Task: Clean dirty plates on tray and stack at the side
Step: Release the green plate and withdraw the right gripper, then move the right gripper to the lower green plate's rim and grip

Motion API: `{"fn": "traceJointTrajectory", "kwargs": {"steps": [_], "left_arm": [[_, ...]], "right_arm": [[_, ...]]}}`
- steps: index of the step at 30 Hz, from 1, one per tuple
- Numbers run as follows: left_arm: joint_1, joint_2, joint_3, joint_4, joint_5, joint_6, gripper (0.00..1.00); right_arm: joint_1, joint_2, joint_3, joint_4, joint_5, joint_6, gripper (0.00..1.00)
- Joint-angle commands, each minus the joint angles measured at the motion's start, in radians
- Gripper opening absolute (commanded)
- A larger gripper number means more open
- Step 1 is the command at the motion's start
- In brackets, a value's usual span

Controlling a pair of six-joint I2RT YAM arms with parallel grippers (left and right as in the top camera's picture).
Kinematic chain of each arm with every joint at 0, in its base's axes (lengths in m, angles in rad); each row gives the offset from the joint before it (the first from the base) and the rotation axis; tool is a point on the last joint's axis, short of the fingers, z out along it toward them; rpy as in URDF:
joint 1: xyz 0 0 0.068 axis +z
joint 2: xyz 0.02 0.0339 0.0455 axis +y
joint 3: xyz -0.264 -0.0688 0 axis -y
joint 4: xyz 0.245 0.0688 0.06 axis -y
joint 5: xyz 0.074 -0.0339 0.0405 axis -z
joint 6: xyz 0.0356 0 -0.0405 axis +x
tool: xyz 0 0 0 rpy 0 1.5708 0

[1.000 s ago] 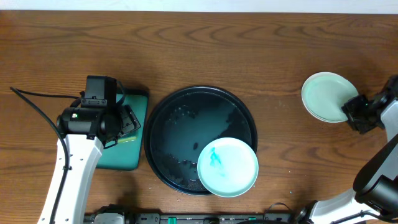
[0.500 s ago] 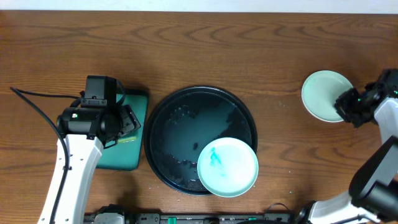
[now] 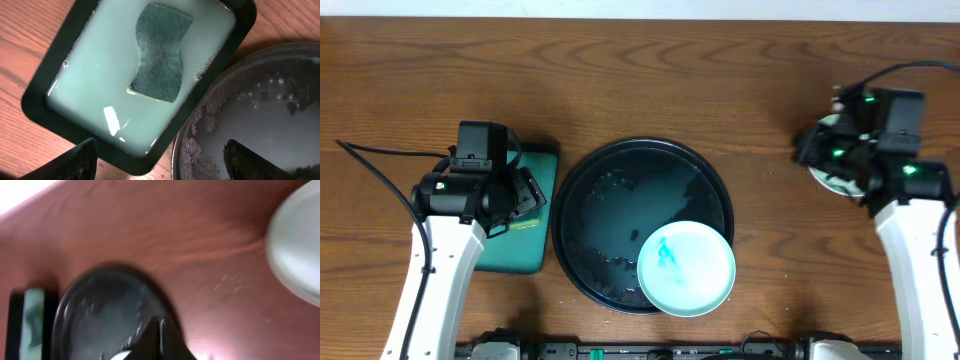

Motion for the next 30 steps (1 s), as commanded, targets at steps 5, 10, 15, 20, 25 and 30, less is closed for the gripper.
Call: {"fn": "traceJointTrajectory", "kwargs": {"steps": [5, 10, 15, 20, 25, 30], "left_arm": [[-0.003, -0.003, -0.006, -0.004, -0.005, 0.017, 0.81], [-0.003, -0.003, -0.006, -0.005, -0.005, 0.017, 0.81], [-0.003, -0.003, -0.006, -0.004, -0.005, 0.017, 0.81], [-0.003, -0.003, -0.006, -0.005, -0.005, 0.017, 0.81], [-0.003, -0.003, -0.006, -0.005, -0.005, 0.017, 0.81], [-0.003, -0.003, -0.006, -0.005, -0.005, 0.017, 0.81]], "right_arm": [[0.227, 0.038, -0.016, -0.071, 0.023, 0.014, 0.19], [0.335, 0.111, -0.045, -0.116, 0.022, 0.002, 0.44], [0.399, 0.161, -0.082, -0.135, 0.029, 0.024, 0.57], [0.403, 0.161, -0.085, -0.324, 0.239, 0.297, 0.49], [0.418, 0.161, -0.087, -0.408, 0.251, 0.320, 0.50], [0.475, 0.161, -0.140, -0.423, 0.224, 0.348, 0.48]]}}
